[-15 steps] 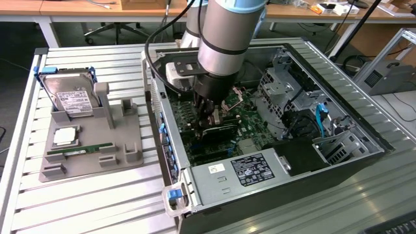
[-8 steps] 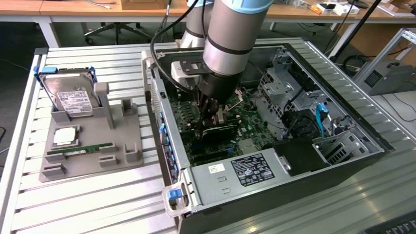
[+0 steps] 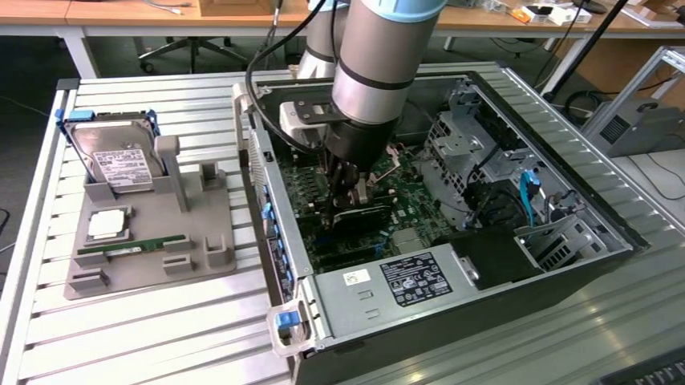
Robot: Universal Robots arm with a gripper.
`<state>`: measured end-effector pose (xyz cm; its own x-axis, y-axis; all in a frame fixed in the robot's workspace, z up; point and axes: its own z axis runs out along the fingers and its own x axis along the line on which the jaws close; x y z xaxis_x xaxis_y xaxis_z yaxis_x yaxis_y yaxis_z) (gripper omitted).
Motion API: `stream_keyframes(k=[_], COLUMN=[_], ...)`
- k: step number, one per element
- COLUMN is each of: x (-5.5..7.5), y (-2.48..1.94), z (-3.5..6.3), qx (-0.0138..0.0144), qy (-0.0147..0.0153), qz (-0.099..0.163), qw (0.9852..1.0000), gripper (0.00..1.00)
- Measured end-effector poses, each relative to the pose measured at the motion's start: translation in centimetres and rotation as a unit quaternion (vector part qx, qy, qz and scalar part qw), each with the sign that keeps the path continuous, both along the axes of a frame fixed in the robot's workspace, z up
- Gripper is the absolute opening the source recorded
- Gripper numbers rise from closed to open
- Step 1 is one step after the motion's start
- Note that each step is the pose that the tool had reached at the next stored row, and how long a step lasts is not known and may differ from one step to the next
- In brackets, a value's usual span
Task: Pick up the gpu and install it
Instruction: 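Press down on the gpu until it lock into place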
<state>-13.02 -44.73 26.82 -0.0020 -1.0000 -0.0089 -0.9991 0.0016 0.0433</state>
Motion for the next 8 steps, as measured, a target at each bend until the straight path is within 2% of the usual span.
stream_keyframes(k=[4,8], x=[-0.06,-0.06], y=[0.00,0.01], z=[-0.01,0.22], qx=[-0.0004,0.0008], qy=[0.0002,-0.0005], qz=[0.000,0.000], qw=[1.0000,1.0000], gripper=[0.11,0.11])
